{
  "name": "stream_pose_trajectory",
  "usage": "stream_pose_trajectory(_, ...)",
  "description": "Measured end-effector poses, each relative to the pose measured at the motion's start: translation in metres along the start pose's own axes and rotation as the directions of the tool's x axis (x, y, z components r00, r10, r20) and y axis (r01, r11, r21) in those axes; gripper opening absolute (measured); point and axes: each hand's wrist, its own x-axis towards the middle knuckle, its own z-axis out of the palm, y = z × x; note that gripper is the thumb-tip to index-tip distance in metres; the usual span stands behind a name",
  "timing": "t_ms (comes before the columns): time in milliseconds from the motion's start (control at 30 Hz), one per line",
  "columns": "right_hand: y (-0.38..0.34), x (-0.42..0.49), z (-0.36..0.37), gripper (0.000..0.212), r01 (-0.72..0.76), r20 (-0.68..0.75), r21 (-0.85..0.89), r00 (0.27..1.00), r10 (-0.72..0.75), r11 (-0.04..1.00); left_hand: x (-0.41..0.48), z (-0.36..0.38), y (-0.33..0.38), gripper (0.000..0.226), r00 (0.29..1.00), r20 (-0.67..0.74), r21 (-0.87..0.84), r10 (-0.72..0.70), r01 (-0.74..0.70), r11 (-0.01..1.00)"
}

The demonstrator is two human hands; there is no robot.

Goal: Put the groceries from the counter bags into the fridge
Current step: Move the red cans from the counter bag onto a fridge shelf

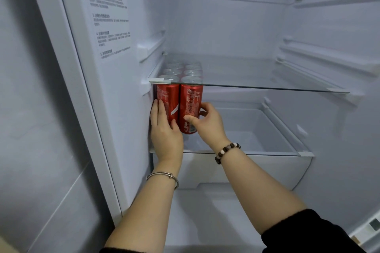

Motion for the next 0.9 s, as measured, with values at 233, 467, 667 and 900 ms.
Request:
stream_pose_trajectory(233, 0.000, -0.002, 0.004, 0.057, -0.002, -0.011, 0.006, 1.000, 0.002, 1.000, 0.001, 0.000, -0.005, 0.051, 0.998, -0.018, -0.016, 0.053, -0.053, 0.998)
stream_pose_trajectory(467, -0.005, -0.007, 0.001, 0.052, -0.071, 0.035, -0.020, 0.997, 0.072, 0.997, 0.000, -0.002, -0.003, 0.048, 0.998, 0.009, -0.021, 0.062, -0.061, 0.998)
stream_pose_trajectory(667, 0.001, -0.021, -0.007, 0.052, -0.111, -0.022, -0.031, 0.994, 0.110, 0.993, -0.015, -0.009, -0.004, 0.047, 0.986, 0.056, -0.021, 0.158, -0.157, 0.987)
stream_pose_trajectory(900, 0.012, -0.052, -0.048, 0.039, -0.078, -0.254, -0.064, 0.965, 0.059, 0.995, -0.040, -0.008, -0.001, 0.035, 0.923, 0.189, -0.097, 0.335, -0.321, 0.942)
